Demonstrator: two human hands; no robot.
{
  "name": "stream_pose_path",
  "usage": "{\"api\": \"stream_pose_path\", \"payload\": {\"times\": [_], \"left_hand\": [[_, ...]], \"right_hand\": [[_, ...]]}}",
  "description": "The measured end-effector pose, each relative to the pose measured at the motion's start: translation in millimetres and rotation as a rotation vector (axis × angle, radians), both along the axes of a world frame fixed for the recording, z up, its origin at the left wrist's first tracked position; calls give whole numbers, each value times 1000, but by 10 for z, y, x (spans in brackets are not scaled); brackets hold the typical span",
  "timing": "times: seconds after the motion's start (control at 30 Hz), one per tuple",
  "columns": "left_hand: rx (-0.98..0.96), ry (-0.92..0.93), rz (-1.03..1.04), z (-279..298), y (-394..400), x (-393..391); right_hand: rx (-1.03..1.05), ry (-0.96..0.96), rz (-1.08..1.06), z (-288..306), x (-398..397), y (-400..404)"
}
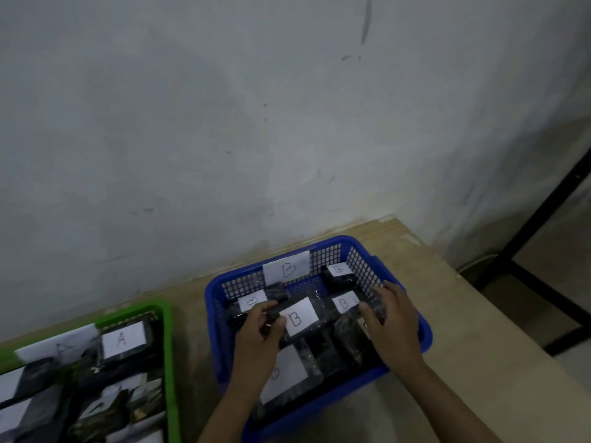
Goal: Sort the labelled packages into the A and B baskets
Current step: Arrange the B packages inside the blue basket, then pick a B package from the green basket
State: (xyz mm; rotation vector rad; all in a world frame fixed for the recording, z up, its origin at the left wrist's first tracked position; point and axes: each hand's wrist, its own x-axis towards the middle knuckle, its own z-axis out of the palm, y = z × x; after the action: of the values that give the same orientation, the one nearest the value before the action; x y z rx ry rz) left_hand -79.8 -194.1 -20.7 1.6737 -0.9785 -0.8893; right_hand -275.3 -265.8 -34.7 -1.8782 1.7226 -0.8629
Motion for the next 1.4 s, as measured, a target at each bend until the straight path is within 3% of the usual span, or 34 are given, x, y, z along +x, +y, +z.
{"api": "stream_pose_path", "payload": {"times": [0.17, 0.53, 0.7, 1.0, 1.23, 1.4], "left_hand": [[98, -87, -66, -127, -486, -299], [224, -337, -205, -532, -1147, -633], [246, -515, -172, -582, -1174, -655], [189, -686, -253, -473, -1028, -633], [25, -617, -82, -232, -459, -192], [3, -612, 44, -125, 66, 160]], "right_hand": [[-16, 296, -54, -150, -337, -308], [60, 106, -20, -224, -401, -352], [27, 137, 11, -224, -387, -353], [24, 188, 18, -246, -383, -357], [12, 313, 27, -132, -333, -283], [-28, 281, 135, -68, 10, -42]]}}
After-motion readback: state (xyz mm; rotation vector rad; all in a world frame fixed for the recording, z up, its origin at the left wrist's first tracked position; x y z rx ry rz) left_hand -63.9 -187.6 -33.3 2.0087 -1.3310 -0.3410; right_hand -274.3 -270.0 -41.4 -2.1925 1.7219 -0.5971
